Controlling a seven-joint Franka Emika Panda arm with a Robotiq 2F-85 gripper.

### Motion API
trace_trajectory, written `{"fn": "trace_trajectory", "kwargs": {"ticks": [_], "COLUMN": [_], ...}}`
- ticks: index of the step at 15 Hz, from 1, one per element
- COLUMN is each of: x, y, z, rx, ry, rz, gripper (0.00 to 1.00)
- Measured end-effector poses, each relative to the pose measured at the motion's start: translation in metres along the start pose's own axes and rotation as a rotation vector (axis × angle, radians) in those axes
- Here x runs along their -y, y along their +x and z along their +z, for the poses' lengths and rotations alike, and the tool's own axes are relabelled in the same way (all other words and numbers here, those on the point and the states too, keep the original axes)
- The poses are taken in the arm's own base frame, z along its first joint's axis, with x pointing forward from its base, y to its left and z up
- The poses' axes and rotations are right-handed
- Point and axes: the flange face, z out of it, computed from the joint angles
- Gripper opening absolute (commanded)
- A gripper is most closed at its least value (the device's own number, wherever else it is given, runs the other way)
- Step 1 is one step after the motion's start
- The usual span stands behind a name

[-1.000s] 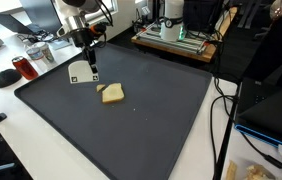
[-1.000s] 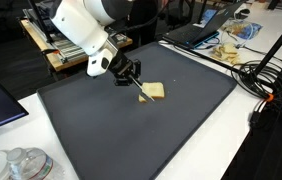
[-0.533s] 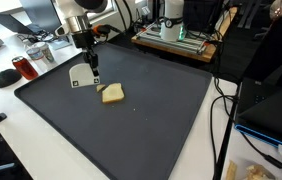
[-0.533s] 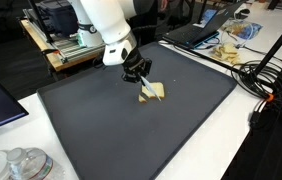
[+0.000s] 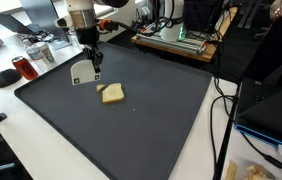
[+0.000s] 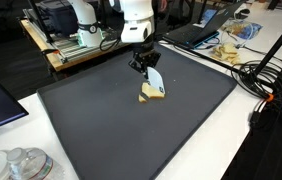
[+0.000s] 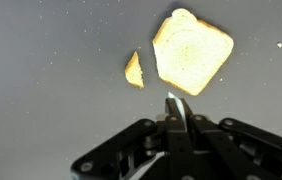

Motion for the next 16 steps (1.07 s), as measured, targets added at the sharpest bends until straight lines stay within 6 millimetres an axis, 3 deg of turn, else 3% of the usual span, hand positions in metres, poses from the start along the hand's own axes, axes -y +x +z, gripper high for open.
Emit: {"fn": "trace_trajectory", "kwargs": {"ticks": [7,16], "x": [0.059,0.116], "y": [-0.008,-0.001], "z": [0.0,0.003], "rx": [-0.003,0.008], "ry": [-0.203,-0.386], "rz": [-0.021,0.017], "gripper": [0.01,0.01]}}
